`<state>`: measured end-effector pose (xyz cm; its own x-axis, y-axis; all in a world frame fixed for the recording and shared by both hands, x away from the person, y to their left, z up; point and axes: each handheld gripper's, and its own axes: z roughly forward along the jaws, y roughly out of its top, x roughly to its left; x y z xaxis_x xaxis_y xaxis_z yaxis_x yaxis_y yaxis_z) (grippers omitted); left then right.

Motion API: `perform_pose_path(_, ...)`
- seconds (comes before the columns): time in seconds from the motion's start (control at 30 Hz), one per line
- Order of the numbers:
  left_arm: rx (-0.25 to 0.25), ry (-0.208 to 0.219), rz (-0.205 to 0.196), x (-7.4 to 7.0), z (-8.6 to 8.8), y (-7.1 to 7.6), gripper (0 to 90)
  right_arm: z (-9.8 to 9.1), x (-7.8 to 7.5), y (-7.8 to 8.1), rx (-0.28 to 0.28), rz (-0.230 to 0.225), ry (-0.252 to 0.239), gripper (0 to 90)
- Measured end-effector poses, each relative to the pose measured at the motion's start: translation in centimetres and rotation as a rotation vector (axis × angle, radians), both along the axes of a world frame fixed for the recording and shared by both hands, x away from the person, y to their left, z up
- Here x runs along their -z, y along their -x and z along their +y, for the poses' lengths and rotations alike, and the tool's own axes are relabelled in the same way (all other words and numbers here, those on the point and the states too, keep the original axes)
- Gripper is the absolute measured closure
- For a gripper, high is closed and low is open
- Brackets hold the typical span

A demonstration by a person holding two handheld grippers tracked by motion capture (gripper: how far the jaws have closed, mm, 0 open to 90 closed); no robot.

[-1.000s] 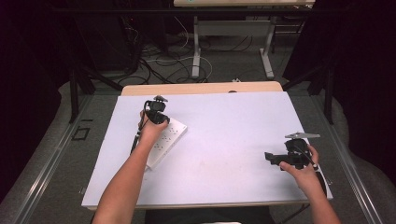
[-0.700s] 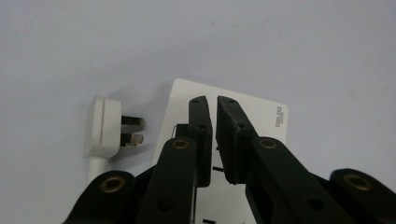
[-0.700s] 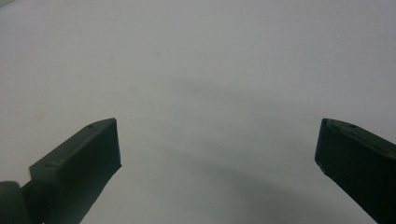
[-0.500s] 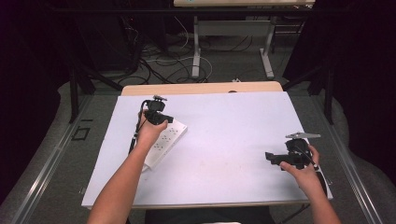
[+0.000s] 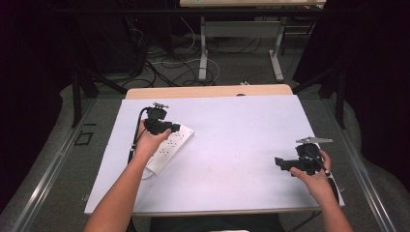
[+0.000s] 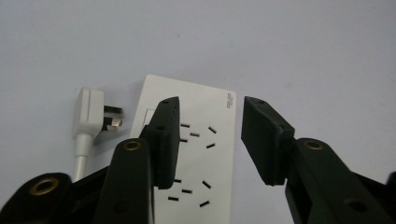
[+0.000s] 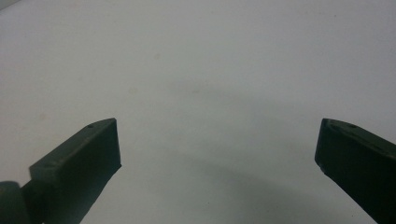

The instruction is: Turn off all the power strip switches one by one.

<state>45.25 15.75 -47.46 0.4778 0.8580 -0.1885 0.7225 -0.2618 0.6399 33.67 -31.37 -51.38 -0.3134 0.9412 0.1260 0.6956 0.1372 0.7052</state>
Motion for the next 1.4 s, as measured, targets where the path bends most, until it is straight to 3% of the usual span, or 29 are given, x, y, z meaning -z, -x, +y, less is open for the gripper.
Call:
perform_pose_path(0.13, -0.001, -0.03, -0.025, -0.2, 0.3, 0.9, 48.3, 0.0, 0.0, 0.0, -0.001, 0.0, 0.0, 0.0)
perform_pose_path(0.33, 0.025, -0.009, -0.019, -0.3, 1.3, 2.1, 41.0, -0.1, -0.1, 0.0, 0.006, -0.007, -0.002, 0.0)
perform_pose_path(0.43, 0.035, -0.008, -0.062, -0.2, 1.9, 2.7, 37.9, -0.1, -0.1, 0.0, 0.002, -0.003, -0.003, 0.0)
perform_pose_path(0.57, 0.03, 0.014, -0.078, -0.2, 3.1, 3.7, 35.5, 0.0, 0.0, 0.0, 0.002, -0.004, -0.002, 0.0)
perform_pose_path(0.6, 0.012, 0.02, -0.1, -0.1, 3.4, 3.9, 34.9, 0.0, 0.0, 0.0, 0.004, -0.003, -0.002, 0.0)
perform_pose_path(0.63, 0.0, 0.02, -0.093, -0.1, 3.6, 4.2, 30.9, 0.0, 0.0, 0.0, 0.005, -0.003, -0.003, 0.0)
perform_pose_path(0.8, -0.026, 0.034, -0.1, 0.2, 5.0, 5.5, 27.5, 0.0, -0.1, 0.0, 0.0, -0.007, -0.003, 0.0)
perform_pose_path(1.07, -0.076, 0.078, -0.11, 1.1, 6.9, 7.0, 7.4, 0.0, 0.0, 0.0, 0.002, -0.005, -0.005, 0.0)
perform_pose_path(1.2, -0.116, 0.072, -0.12, 1.5, 7.6, 7.3, 0.7, 0.0, 0.0, 0.0, 0.001, -0.005, -0.005, 0.0)
perform_pose_path(1.4, -0.149, 0.107, -0.137, 1.5, 8.6, 7.9, 0.3, -0.1, 0.0, 0.0, 0.008, -0.003, -0.004, 0.0)
